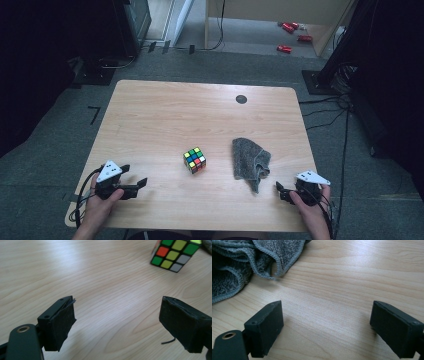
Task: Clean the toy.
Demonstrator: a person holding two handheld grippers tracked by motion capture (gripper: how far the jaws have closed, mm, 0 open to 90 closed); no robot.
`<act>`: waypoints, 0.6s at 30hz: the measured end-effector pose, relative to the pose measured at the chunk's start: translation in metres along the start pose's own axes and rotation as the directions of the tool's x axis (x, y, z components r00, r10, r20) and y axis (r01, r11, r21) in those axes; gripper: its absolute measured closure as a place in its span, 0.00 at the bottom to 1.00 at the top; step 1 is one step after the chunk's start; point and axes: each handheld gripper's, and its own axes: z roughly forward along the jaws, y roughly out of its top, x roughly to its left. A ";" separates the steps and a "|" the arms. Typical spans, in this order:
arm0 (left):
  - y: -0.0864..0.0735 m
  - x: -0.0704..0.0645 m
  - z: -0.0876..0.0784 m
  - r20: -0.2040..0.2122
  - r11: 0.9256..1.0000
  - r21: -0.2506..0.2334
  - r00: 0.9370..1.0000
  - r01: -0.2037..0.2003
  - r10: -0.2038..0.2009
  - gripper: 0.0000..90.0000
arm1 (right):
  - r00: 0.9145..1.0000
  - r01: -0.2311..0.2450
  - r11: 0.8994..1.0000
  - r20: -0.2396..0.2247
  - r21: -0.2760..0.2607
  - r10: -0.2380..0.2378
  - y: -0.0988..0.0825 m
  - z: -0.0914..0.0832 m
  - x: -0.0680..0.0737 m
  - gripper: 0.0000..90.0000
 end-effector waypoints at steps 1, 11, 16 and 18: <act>-0.003 0.003 -0.002 -0.006 1.000 0.001 1.000 0.011 -0.011 0.15 | 1.000 0.000 1.000 0.000 0.001 0.000 0.000 0.000 0.000 0.12; -0.020 0.018 -0.010 -0.092 0.997 0.063 0.995 0.038 -0.032 0.16 | 1.000 -0.001 1.000 0.001 0.001 0.001 0.000 0.000 0.000 0.12; -0.022 0.019 -0.008 -0.140 0.995 0.094 0.990 0.025 -0.011 0.16 | 1.000 -0.002 1.000 0.001 0.001 0.002 0.000 0.000 0.000 0.12; -0.023 0.015 -0.005 -0.158 0.993 0.120 0.987 -0.005 0.024 0.16 | 1.000 -0.001 1.000 0.001 0.001 0.001 0.000 0.000 0.000 0.12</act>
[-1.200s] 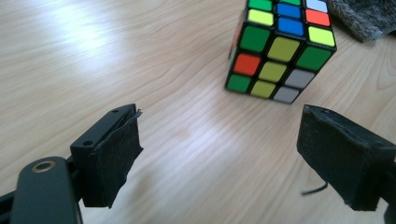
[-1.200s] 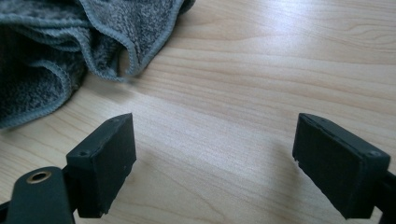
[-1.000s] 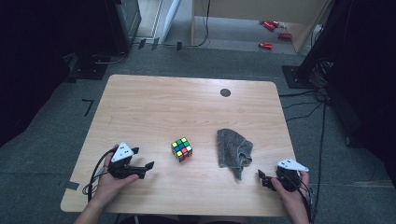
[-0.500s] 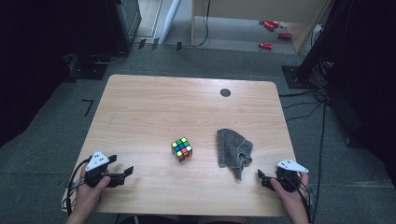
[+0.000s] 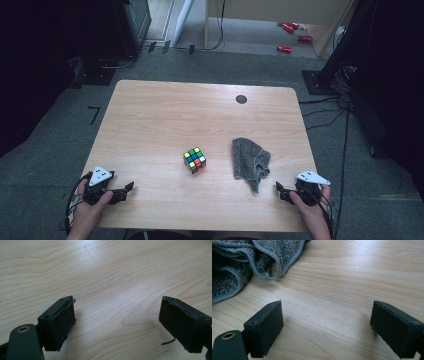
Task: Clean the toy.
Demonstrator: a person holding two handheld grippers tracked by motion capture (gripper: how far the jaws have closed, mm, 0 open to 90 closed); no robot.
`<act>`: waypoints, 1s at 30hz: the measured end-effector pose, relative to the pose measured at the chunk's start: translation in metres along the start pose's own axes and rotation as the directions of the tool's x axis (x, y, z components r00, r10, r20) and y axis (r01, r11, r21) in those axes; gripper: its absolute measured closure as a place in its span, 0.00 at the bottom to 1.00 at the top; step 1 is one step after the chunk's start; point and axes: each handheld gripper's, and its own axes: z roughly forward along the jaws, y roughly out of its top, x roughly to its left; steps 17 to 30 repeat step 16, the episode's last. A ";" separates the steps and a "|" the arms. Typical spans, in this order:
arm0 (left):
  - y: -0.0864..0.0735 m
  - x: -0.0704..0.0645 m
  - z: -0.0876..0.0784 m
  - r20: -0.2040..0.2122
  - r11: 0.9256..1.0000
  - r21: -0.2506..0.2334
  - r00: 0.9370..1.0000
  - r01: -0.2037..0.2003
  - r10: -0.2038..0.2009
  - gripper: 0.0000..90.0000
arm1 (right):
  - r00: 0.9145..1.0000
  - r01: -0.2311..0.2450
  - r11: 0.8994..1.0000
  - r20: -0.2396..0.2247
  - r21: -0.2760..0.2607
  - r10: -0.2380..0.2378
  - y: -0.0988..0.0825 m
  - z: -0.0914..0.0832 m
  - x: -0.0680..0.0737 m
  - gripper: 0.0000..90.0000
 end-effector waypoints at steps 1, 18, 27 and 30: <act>0.000 -0.003 0.001 -0.015 1.000 0.006 1.000 -0.019 0.019 0.16 | 1.000 0.000 1.000 0.000 0.000 0.000 0.000 0.000 0.000 0.12; 0.002 -0.004 0.002 -0.011 1.000 0.008 1.000 -0.013 0.013 0.14 | 1.000 -0.003 1.000 0.004 0.003 0.003 0.000 0.000 0.000 0.11; 0.002 -0.004 0.002 -0.011 1.000 0.008 1.000 -0.013 0.013 0.14 | 1.000 -0.003 1.000 0.004 0.003 0.003 0.000 0.000 0.000 0.11; 0.002 -0.004 0.002 -0.011 1.000 0.008 1.000 -0.013 0.013 0.14 | 1.000 -0.003 1.000 0.004 0.003 0.003 0.000 0.000 0.000 0.11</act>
